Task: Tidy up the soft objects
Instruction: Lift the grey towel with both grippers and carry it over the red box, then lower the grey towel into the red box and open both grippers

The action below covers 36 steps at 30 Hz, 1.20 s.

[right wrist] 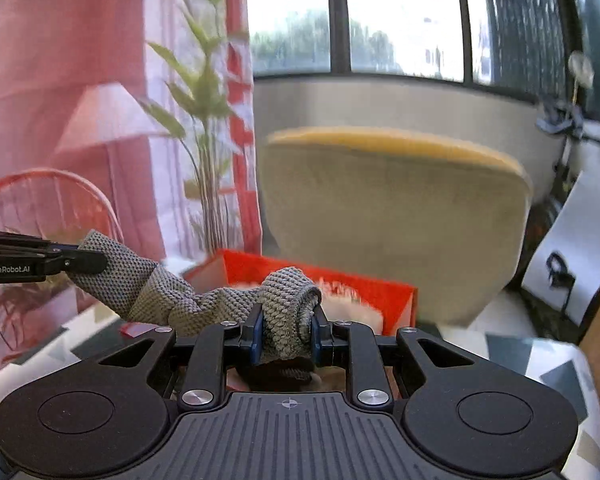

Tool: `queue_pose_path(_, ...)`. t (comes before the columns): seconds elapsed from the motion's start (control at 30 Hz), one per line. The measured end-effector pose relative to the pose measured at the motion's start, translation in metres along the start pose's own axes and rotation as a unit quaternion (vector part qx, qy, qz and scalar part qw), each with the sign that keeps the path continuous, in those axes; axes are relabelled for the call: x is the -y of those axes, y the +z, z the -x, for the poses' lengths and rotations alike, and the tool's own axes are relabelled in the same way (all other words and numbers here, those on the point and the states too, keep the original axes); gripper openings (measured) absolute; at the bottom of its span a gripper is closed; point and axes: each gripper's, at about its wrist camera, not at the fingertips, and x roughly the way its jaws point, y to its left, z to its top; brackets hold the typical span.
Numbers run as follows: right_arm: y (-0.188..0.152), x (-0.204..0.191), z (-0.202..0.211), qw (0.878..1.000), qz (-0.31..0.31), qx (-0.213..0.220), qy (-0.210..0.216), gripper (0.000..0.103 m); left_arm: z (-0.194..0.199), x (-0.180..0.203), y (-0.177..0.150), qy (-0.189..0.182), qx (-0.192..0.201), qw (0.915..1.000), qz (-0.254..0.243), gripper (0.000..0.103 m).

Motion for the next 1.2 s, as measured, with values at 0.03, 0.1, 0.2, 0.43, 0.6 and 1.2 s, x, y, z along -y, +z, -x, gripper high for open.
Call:
queue_pose_path(0.03,0.000,0.002,-0.010,1.000,-0.002,-0.011,-0.002,0.020,-0.010,0.001,0.000,0.000,-0.010,0.9999,-0.004,0.011)
queue_pose_path(0.1,-0.001,0.008,-0.034,0.999,-0.007,-0.047,-0.001,0.020,-0.029,0.006,-0.002,-0.001,-0.036,0.9992,-0.017,0.011)
queue_pose_path(0.2,-0.007,0.015,-0.060,0.996,-0.014,-0.092,0.001,0.020,-0.054,0.006,-0.006,-0.006,-0.072,0.9971,-0.027,0.011)
queue_pose_path(0.43,-0.023,0.024,-0.097,0.986,-0.010,-0.166,0.007,0.020,-0.087,0.001,-0.015,-0.018,-0.131,0.9906,-0.034,0.011)
queue_pose_path(0.6,-0.024,0.022,-0.121,0.978,-0.003,-0.206,0.012,0.020,-0.107,0.000,-0.016,-0.025,-0.160,0.9863,-0.032,0.011)
queue_pose_path(1.2,-0.028,0.030,-0.138,0.969,0.007,-0.247,0.000,0.021,-0.117,0.001,-0.013,-0.022,-0.175,0.9832,-0.048,0.015)
